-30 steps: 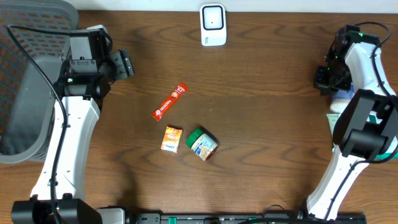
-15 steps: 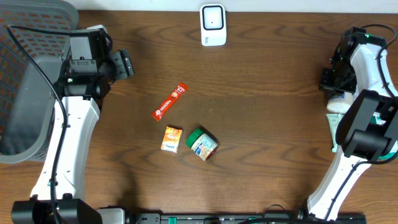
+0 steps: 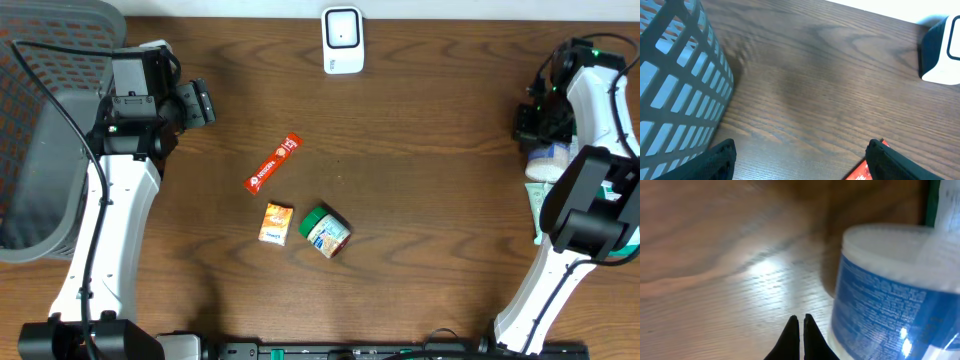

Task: Scan the item barcode
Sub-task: 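Open the right gripper and withdraw it from the cup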

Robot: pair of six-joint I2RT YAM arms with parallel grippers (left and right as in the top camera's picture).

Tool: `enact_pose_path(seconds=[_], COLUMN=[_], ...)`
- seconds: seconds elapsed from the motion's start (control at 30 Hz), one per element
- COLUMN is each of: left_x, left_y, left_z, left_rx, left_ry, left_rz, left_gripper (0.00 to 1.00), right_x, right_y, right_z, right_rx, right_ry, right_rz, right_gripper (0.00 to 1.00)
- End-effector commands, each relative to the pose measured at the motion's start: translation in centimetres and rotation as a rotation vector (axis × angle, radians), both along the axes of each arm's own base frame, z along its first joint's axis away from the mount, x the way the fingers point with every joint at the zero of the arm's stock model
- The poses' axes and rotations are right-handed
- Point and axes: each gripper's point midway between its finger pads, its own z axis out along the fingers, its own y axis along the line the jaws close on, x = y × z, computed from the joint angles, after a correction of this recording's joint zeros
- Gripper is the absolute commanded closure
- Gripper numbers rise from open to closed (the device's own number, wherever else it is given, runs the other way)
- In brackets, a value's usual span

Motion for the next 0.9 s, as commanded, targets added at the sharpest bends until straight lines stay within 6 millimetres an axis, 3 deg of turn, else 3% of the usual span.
enact_pose_path(seconds=[0.0,0.13,0.27,0.33,0.47,0.57,0.7,0.8,0.87], left_x=[0.1,0.1,0.1,0.1,0.1,0.1,0.1,0.1,0.1], left_y=[0.2,0.2,0.2,0.2,0.2,0.2,0.2,0.2,0.2], left_z=[-0.3,-0.3,-0.3,-0.3,-0.3,-0.3,-0.3,-0.3,-0.3], left_rx=[0.008,0.008,0.008,0.008,0.008,0.008,0.008,0.008,0.008], left_ry=[0.006,0.006,0.007,0.006,0.007,0.006,0.006,0.006,0.006], left_rz=[0.01,0.01,0.01,0.01,0.01,0.01,0.01,0.01,0.01], left_gripper=[0.17,0.17,0.17,0.17,0.17,0.17,0.17,0.17,0.17], right_x=[1.6,2.0,2.4,2.3,1.3,0.3,-1.4,-2.9,-4.1], right_y=[1.1,3.0,6.8,8.6,10.1,12.0,15.5,18.9,21.8], right_z=[2.5,3.3,4.8,7.0,12.1,16.2,20.8,22.7,23.0], right_rx=[0.077,0.185,0.38,0.464,0.455,0.43,0.406,0.415,0.436], right_ry=[-0.096,-0.128,-0.183,-0.225,-0.28,-0.357,-0.457,-0.483,-0.465], right_rz=[0.041,0.079,0.154,0.21,0.263,0.336,0.451,0.544,0.615], right_gripper=[0.99,0.99,0.97,0.89,0.84,0.7,0.29,0.21,0.24])
